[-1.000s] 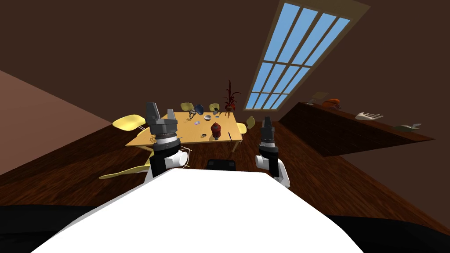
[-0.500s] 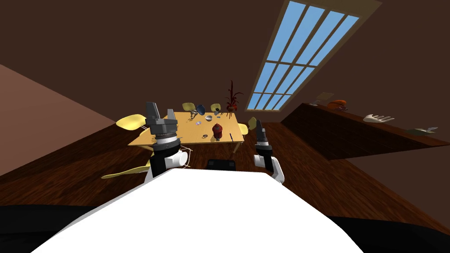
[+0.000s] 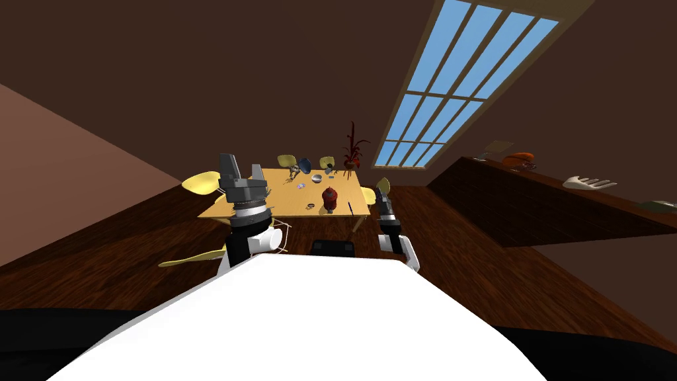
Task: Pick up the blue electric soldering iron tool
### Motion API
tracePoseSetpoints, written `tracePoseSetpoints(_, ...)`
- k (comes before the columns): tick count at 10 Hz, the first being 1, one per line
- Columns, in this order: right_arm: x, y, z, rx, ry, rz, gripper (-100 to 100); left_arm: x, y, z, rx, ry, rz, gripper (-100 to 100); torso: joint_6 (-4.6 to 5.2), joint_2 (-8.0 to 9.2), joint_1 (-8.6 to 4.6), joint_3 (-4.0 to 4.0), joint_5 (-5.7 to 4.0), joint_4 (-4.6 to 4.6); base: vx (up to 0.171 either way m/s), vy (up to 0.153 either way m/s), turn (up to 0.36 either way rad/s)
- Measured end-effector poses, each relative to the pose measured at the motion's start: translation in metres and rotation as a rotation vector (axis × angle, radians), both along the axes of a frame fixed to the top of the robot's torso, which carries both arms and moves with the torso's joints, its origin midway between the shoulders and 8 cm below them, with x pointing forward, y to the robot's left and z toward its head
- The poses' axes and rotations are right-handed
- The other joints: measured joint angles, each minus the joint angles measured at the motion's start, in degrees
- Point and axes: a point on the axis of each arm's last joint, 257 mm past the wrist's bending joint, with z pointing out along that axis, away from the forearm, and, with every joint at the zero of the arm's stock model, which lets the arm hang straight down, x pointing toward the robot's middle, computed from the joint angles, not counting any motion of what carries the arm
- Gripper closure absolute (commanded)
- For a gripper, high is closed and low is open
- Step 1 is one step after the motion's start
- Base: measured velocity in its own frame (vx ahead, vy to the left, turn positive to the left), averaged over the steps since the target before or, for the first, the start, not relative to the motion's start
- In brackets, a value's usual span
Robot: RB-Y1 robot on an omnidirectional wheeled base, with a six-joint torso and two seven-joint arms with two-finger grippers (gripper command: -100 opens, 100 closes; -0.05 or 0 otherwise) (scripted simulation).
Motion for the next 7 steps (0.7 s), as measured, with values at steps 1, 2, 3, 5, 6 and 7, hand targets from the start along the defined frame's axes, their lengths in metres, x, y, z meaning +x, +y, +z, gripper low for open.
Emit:
tracePoseSetpoints(1, 0.004, -0.002, -0.008, -0.017, 0.020, -0.007, -100, 0.000, 0.000, 0.000, 0.000, 0.000, 0.000, 0, 0.01, 0.03, -0.05, 0.01, -0.01, 0.00, 0.025, 0.017, 0.043)
tracePoseSetpoints(2, 0.010, -0.003, -0.019, -0.039, 0.040, -0.014, -100, 0.000, 0.000, 0.000, 0.000, 0.000, 0.000, 0, 0.00, 0.05, -0.07, 0.03, -0.02, 0.01, 0.032, 0.021, 0.054)
tracePoseSetpoints(3, 0.014, 0.000, -0.032, -0.070, 0.066, -0.021, -100, 0.000, 0.000, 0.000, 0.000, 0.000, 0.000, 0, 0.00, 0.05, -0.05, 0.02, -0.01, 0.01, 0.027, 0.020, 0.023)
tracePoseSetpoints(5, 0.018, -0.004, -0.059, -0.111, 0.117, -0.033, -100, 0.000, 0.000, 0.000, 0.000, 0.000, 0.000, 0, 0.00, 0.06, -0.07, 0.04, -0.02, 0.01, 0.038, 0.024, 0.053)
tracePoseSetpoints(6, 0.020, -0.006, -0.073, -0.144, 0.147, -0.039, -100, 0.000, 0.000, 0.000, 0.000, 0.000, 0.000, 0, 0.00, 0.02, -0.04, 0.01, -0.01, 0.00, 0.034, 0.022, 0.020)
tracePoseSetpoints(7, 0.022, -0.006, -0.081, -0.161, 0.167, -0.043, -100, 0.000, 0.000, 0.000, 0.000, 0.000, 0.000, 0, 0.01, 0.05, -0.05, 0.02, -0.01, 0.01, 0.030, 0.025, 0.032)
